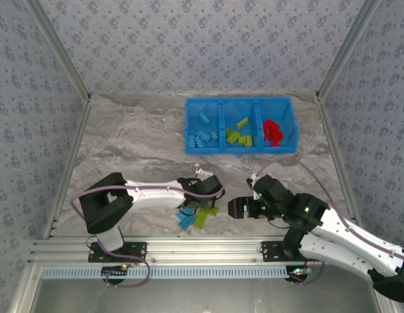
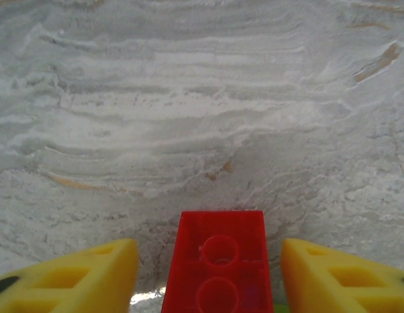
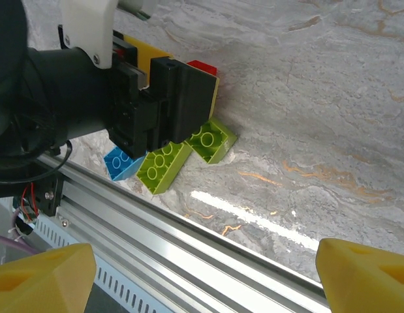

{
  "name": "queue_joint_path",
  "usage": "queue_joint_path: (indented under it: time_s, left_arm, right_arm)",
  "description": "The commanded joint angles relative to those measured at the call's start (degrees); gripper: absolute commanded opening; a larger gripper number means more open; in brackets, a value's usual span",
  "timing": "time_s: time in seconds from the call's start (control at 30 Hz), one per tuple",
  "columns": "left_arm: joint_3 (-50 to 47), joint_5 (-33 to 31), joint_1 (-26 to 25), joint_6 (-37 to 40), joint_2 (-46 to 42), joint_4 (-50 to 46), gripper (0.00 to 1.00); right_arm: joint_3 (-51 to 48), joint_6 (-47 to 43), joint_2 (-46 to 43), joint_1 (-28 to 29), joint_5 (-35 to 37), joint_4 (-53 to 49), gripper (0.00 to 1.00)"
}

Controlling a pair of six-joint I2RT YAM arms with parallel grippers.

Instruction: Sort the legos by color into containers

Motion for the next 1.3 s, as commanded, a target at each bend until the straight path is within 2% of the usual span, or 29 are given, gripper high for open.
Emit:
queue_joint_path:
  time_s: [0.0, 0.23, 0.37, 0.53, 0.67, 0.87, 1.1, 1.17, 1.27]
  left_arm:
    - [-0.4, 0.7, 0.1, -1.1, -0.3, 1.8, 0.52]
    - [0.3, 1.3, -0.5, 1.1, -2.8, 3.9, 0.29]
    - [3.9, 2.1, -0.6, 5.2, -6.7, 3.1, 0.27]
    - [16.0, 2.8, -0.2, 14.1, -4.4, 2.3, 0.27]
    - [31.2, 6.8, 1.9, 22.7, 5.4, 2.8, 0.25]
    - [59.6, 13.1, 6.2, 31.0, 25.6, 3.3, 0.21]
    - [97.3, 16.0, 10.0, 35.2, 49.4, -6.0, 0.22]
    - [107.3, 15.8, 10.6, 36.6, 55.8, -8.0, 0.26]
    - [112.2, 15.0, 11.6, 35.7, 60.1, -6.7, 0.35]
  right_arm:
    - [2.6, 0.9, 0.4, 0.7, 1.6, -0.8, 0.90]
    - [2.3, 0.9, 1.5, 1.2, 2.0, -1.4, 0.90]
    - [4.3, 0.7, 0.2, 1.3, 3.9, -1.9, 0.90]
    - [9.9, -0.2, -3.4, 1.2, 15.7, -7.3, 0.90]
    - [14.8, 0.3, -5.7, 1.2, 27.6, -11.2, 0.91]
    - [17.1, -1.0, -6.7, 0.7, 37.8, -11.7, 0.90]
    - [16.2, -2.8, -7.0, -0.2, 38.7, -12.5, 0.91]
    - [15.3, -3.4, -7.9, -0.3, 38.1, -12.2, 0.91]
    - [14.5, -3.8, -9.0, -0.5, 37.8, -12.2, 0.91]
